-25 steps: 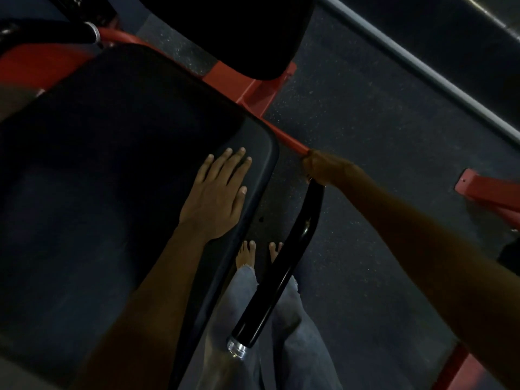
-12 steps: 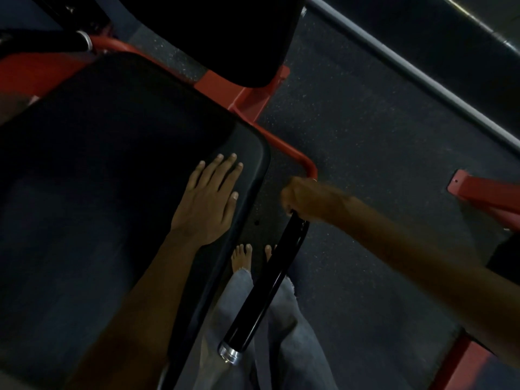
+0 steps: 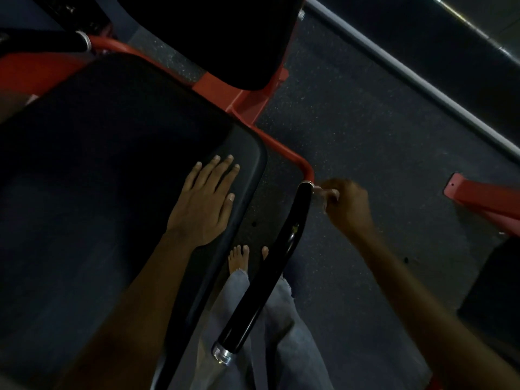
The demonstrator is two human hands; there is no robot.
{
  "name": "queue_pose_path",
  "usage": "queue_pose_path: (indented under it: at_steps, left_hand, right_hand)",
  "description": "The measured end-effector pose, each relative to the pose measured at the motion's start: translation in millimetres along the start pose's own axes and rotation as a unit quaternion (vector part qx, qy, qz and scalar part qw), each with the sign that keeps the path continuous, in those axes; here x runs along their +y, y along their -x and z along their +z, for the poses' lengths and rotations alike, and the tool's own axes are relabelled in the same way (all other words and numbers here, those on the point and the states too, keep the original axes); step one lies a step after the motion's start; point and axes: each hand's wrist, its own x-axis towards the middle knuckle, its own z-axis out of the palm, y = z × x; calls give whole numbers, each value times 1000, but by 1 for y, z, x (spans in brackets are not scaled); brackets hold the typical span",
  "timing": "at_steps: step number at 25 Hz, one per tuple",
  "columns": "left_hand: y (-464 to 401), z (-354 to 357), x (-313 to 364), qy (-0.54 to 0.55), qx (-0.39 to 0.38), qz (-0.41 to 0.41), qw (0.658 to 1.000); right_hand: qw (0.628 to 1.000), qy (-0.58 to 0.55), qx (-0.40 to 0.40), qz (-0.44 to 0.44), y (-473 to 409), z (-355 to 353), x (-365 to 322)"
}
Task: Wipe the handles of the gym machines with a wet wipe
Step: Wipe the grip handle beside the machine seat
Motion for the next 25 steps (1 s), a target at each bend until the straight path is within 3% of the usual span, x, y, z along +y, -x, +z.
queue_pose_path:
  at_steps: [1,2,4,6,7,10,12,18,20,22,25]
  left_hand:
    - [0,0,0,0,0,1,1000]
    - [0,0,0,0,1,2,1000]
    - [-2,0,0,2,5,4,1000]
    - [-2,1,1,-1,1,4,1000]
    - [-2,1,1,-2,2,3,1000]
    - [-1,3,-1,-2,1,3,1000]
    - [-1,4,-1,-2,7,3,1000]
    - [-1,8,-3,12,14,9,1000]
    - [2,9,-1,20,16,9,1000]
    - [10,6,3,59,31,-20,998]
    - [35,-14,17,139,79,-106,981]
  right_hand:
    - [991,-34,-3,129,-8,13,13]
    - [959,-113,-17,260,-16,26,21]
    - [836,-334,-33,434,-25,48,29]
    - [728,-502,-52,464,-26,60,28]
    - [694,-559,-63,449,-23,62,25]
    - [607,-674,-85,412,-5,65,16]
    - [588,-699,-118,389,9,64,13]
    - [698,-590,-263,308,42,42,17]
    - [781,-488,-278,273,52,28,20]
    - [883,-355,-214,222,56,5,13]
    - [945,-277,-86,151,50,-28,-21]
